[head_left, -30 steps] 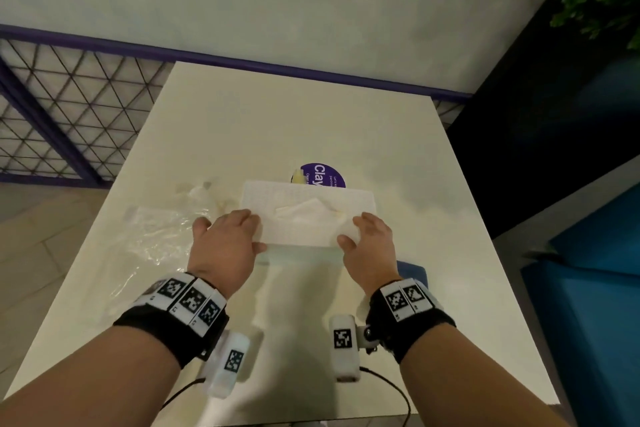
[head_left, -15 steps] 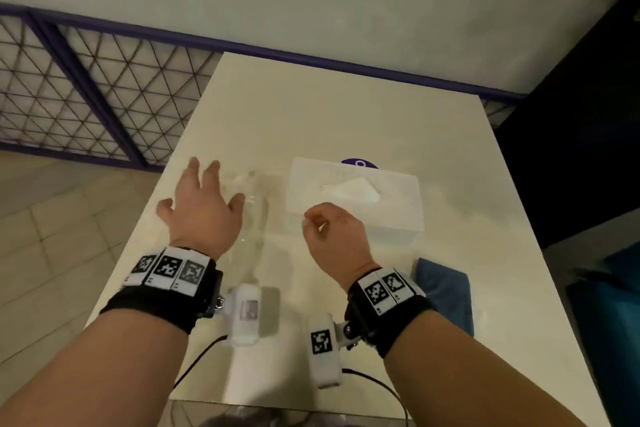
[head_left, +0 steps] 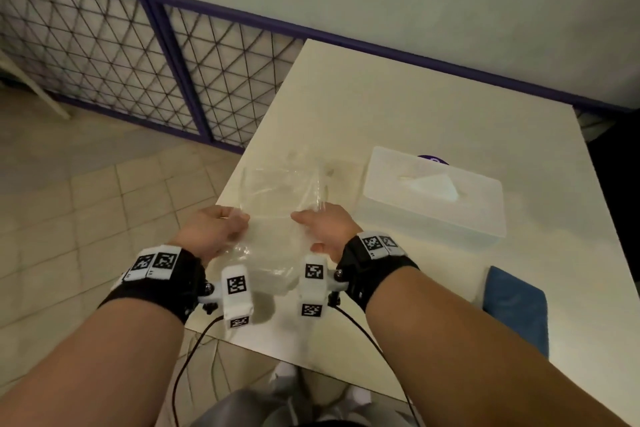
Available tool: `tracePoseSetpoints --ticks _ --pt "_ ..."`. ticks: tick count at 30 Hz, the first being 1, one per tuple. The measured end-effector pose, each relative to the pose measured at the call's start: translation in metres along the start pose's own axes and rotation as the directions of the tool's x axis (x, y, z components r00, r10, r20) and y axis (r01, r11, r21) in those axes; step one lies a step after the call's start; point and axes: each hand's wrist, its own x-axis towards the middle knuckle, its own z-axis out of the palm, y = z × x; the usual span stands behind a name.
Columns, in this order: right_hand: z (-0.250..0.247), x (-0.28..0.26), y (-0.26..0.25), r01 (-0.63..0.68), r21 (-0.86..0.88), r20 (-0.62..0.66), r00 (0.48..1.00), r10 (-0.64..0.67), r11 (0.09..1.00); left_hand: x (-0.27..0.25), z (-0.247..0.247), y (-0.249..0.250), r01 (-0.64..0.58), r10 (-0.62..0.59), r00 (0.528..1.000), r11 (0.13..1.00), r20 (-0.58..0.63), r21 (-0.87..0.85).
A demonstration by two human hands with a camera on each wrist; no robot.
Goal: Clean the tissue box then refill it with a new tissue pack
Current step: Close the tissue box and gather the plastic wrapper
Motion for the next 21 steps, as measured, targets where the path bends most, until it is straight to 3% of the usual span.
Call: tracePoseSetpoints --ticks 4,6,8,12,21 --pt "-0.006 -0.018 -0.013 0.067 0.160 0.120 0.989 -0.087 0.985 -0.013 -0.004 0.008 -0.067 0.082 0.995 0.968 0.054 -0.241" --pt "-0.012 -0.023 -0.019 0.133 0.152 0.131 0.979 -0.154 0.979 -0.020 -0.005 0.014 -0.074 0.117 0.985 0.952 0.129 -0.297" --pt "-0.017 -0.026 -0.022 0.197 0.116 0.112 0.971 -0.210 0.973 -0.026 -0.005 0.020 -0.053 0.125 0.972 0.941 0.198 -0.334" --pt "-0.028 -0.030 -0.024 0.244 0.097 0.073 0.965 -0.252 0.965 -0.028 -0.001 0.029 -0.084 0.137 0.981 0.940 0.140 -0.331" --pt "-0.055 -0.044 -0.018 0.300 0.124 0.140 0.938 -0.316 0.946 -0.035 0.010 0.029 -0.037 0.163 0.955 0.896 0.249 -0.443"
